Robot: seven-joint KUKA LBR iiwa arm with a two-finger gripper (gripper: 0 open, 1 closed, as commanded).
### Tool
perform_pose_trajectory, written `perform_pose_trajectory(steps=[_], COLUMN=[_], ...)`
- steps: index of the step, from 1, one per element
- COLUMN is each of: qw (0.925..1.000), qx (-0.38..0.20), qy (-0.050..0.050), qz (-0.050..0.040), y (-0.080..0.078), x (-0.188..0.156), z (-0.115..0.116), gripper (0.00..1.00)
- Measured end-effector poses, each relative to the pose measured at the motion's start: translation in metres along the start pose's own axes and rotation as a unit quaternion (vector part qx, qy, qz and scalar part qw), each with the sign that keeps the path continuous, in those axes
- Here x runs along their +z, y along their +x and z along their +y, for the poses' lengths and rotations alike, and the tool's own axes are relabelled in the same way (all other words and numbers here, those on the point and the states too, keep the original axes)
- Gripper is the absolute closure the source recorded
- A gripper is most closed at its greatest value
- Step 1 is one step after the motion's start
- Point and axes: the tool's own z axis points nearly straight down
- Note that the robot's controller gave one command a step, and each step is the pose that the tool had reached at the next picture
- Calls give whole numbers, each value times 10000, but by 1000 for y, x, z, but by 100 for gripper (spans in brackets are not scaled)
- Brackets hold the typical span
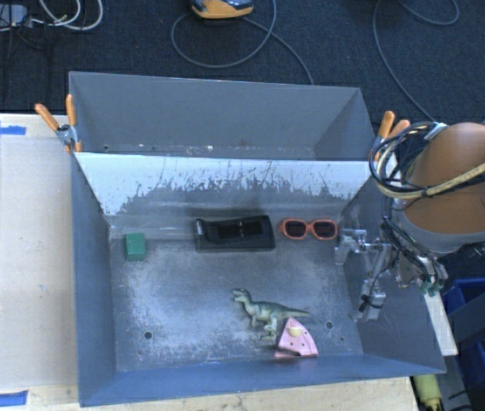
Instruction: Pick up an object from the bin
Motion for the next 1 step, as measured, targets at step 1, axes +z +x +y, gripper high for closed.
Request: perform_pose_trajectory(steps=[1], qw=[10000], qx=[-33], qy=[-6], qz=[9], y=[-10], x=[85], z=[70], gripper=[0])
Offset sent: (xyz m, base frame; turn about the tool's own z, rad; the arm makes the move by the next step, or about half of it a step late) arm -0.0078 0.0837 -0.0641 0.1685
